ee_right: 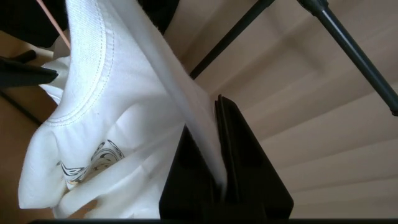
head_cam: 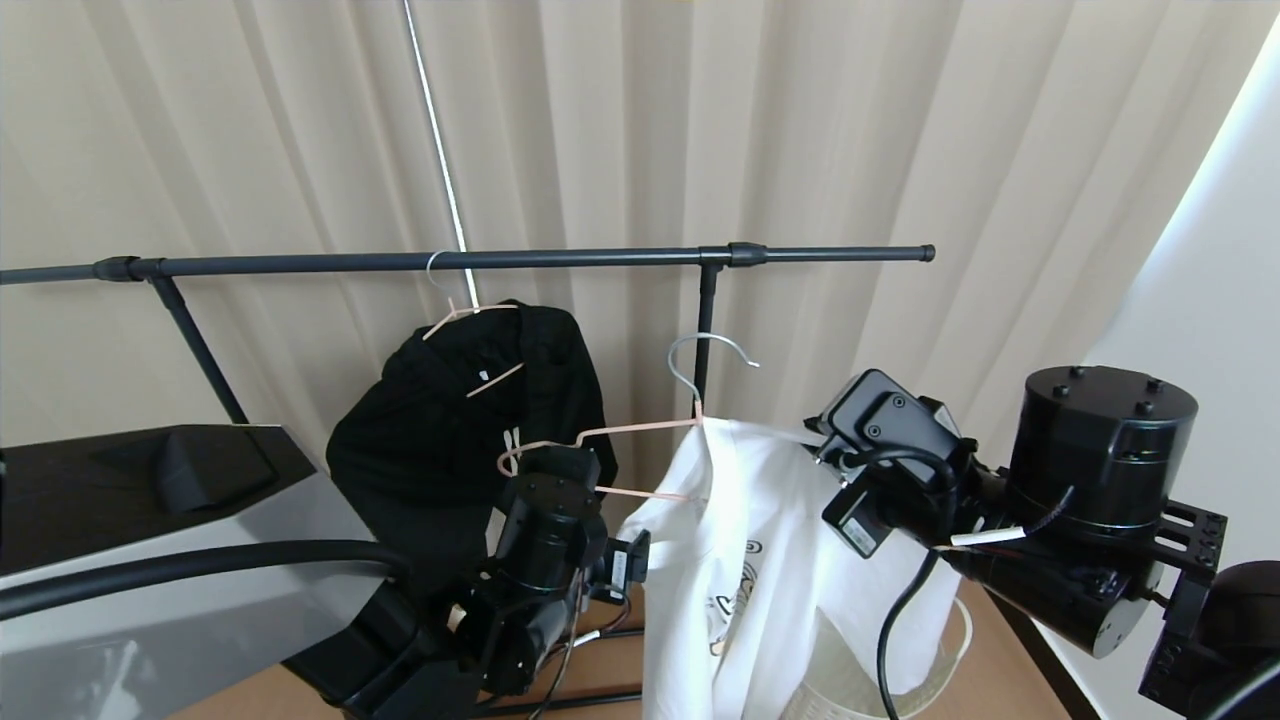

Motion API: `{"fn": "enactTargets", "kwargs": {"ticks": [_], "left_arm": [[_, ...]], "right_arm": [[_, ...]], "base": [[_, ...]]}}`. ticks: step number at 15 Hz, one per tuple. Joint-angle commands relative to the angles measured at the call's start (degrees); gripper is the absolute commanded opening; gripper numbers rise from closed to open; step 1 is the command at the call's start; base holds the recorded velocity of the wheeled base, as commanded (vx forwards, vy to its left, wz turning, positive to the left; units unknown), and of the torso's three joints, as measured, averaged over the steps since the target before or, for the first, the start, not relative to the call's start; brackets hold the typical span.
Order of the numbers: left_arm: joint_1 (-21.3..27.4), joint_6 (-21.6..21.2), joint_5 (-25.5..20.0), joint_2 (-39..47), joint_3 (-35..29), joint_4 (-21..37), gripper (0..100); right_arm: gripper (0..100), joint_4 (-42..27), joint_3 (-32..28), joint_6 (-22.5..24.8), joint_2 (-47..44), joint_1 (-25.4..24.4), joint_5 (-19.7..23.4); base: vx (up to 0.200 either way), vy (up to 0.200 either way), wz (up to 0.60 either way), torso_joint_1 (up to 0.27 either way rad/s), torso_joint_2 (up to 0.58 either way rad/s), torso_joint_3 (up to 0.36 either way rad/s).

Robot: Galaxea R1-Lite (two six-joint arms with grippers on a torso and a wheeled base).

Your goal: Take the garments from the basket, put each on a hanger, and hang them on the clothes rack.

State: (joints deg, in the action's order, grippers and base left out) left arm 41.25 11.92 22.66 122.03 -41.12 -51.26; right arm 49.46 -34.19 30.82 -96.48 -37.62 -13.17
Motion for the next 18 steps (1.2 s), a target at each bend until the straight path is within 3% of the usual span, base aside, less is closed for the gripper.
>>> {"fn": "enactTargets", "kwargs": {"ticks": [1, 7, 12, 18], "left_arm": [[0.23, -0.15, 0.45, 1.9, -0.72, 0.02, 100], [0.06, -0.15, 0.54, 3.57, -0.89, -0.24, 100], [-0.56, -1.81, 0.45, 2.34, 0.25, -7.45, 100], [-1.17, -3.75, 2.21, 6.47, 0.25, -7.63, 100]], "right_arm": [[0, 0.03, 0.01, 0.03, 0.5, -0.08, -0.02], [0, 0.03, 0.18, 0.03, 1.12, -0.08, -0.02], [0, -0.06, 0.36, 0.03, 1.03, -0.08, -0.02], [0, -0.06, 0.36, 0.03, 2.26, -0.08, -0.02]], "base": [[0.0, 0.0, 0.0, 0.0, 0.0, 0.0], [0.0, 0.0, 0.0, 0.0, 0.0, 0.0], [0.0, 0.0, 0.0, 0.0, 0.0, 0.0], [0.0, 0.0, 0.0, 0.0, 0.0, 0.0]]}}
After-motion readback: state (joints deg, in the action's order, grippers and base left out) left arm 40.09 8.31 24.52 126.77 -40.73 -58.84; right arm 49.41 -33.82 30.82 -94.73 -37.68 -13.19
